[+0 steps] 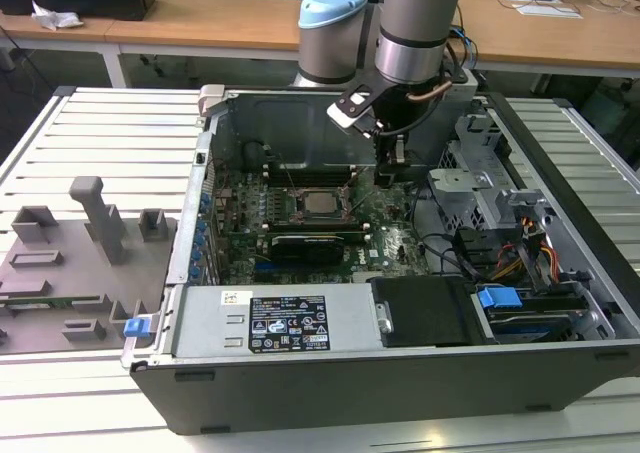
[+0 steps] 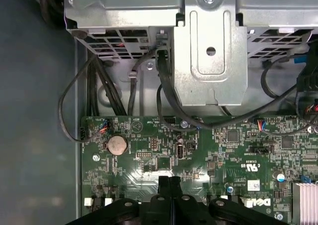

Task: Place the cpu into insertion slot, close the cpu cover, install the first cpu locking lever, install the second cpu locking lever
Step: 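Close the cpu cover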

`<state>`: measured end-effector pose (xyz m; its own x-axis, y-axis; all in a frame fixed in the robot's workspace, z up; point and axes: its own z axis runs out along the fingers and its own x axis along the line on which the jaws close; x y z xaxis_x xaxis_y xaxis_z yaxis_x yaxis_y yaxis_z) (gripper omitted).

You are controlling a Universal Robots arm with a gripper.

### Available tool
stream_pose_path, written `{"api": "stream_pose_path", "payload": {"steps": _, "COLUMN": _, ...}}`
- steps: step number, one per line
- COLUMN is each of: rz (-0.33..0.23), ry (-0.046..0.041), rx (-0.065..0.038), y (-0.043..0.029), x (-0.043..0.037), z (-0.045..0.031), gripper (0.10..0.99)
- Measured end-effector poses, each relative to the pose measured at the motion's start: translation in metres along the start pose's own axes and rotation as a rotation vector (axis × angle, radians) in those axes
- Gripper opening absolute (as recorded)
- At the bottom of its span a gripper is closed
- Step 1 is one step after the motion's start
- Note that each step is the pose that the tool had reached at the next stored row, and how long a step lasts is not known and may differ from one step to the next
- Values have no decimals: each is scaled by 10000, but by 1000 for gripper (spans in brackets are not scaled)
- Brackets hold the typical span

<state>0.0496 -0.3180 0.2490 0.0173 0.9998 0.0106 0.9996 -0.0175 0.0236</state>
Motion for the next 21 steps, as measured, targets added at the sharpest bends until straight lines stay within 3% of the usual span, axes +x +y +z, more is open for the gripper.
{"api": "stream_pose_path", "payload": {"steps": 21, "rz": 0, "ry": 0, "rx": 0, "y": -69, "x": -1, "z": -2, "gripper": 106}}
